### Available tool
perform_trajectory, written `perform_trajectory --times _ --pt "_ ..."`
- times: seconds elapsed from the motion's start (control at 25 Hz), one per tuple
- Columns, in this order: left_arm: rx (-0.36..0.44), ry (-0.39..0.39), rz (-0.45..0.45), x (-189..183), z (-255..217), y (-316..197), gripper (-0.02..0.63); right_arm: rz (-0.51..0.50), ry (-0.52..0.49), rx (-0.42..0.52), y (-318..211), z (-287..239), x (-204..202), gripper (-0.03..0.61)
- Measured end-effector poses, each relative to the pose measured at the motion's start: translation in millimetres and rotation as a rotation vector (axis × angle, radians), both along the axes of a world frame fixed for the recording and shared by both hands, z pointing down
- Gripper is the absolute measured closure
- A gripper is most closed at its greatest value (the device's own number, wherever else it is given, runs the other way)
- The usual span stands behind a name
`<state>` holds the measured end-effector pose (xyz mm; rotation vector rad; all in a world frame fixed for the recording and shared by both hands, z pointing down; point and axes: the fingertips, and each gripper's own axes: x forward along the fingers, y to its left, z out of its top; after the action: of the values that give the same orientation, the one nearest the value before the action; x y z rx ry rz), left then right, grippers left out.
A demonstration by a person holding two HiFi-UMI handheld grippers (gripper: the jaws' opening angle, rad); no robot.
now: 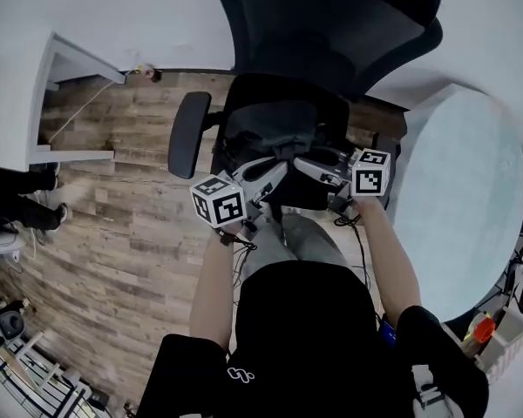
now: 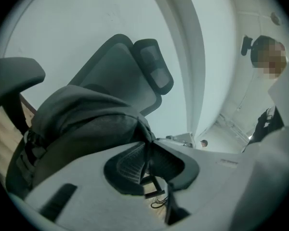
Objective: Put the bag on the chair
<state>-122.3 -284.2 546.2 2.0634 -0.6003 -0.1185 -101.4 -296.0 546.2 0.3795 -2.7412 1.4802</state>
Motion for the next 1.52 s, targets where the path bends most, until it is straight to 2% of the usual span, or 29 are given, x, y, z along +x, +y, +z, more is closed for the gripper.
perform_trajectory --times 0.08,0.12,0.32,0.4,0.52,0.6,0.68,0.8,0.92,1.0,1.12,1.24,1.4,1.52 --pt "-0.011 -0.060 -0.022 0.4 6.2 3.7 0.547 0.020 0.010 -0.001 1.2 -0.5 8.6 0.361" --pt "-0.013 -0.083 -0.039 -1.7 7.9 4.5 0.539 0.023 0.016 0.007 1.4 -2.5 12.1 0.348" --pt "-0.008 -0.160 -0.128 -18.6 7.1 11.0 0.478 0.030 0.116 0.099 3.2 -14.3 29.7 0.348" --pt "0.021 -0.218 -0.205 -31.4 0.8 8.7 0.471 0.077 0.172 0.177 -0.3 -22.7 40.3 0.353" --pt "0.154 -0.330 -0.335 -46.7 -29.4 -5.9 0.516 0.174 0.256 0.332 -8.9 -42.5 52.3 0.442" --pt "0.257 -0.385 -0.356 -43.9 -57.6 -14.7 0.562 0.179 0.260 0.405 -9.8 -60.7 48.9 0.463" --pt "0.333 -0.406 -0.373 -38.6 -86.2 -20.7 0.619 0.187 0.246 0.467 -9.7 -82.5 42.1 0.498" --pt "0.423 -0.410 -0.442 -34.7 -130.5 -34.1 0.620 0.253 0.236 0.553 -23.4 -121.8 34.2 0.574" --pt "0.476 -0.480 -0.541 -34.0 -161.5 -55.7 0.618 0.376 0.225 0.605 -52.6 -163.0 33.6 0.574" --pt "0.491 -0.535 -0.593 -32.6 -174.4 -66.2 0.618 0.446 0.225 0.620 -67.5 -183.7 34.9 0.574" --pt "0.520 -0.579 -0.630 -25.3 -187.6 -67.8 0.618 0.455 0.187 0.650 -69.7 -205.6 37.9 0.574" --pt "0.505 -0.589 -0.670 -25.5 -186.7 -58.5 0.618 0.493 0.132 0.615 -66.7 -208.4 54.9 0.574" --pt "0.449 -0.585 -0.701 -37.5 -171.4 -44.2 0.618 0.474 0.221 0.587 -67.2 -187.2 57.0 0.574" --pt "0.442 -0.608 -0.705 -46.0 -168.7 -42.3 0.618 0.438 0.222 0.606 -67.2 -187.3 47.2 0.574"
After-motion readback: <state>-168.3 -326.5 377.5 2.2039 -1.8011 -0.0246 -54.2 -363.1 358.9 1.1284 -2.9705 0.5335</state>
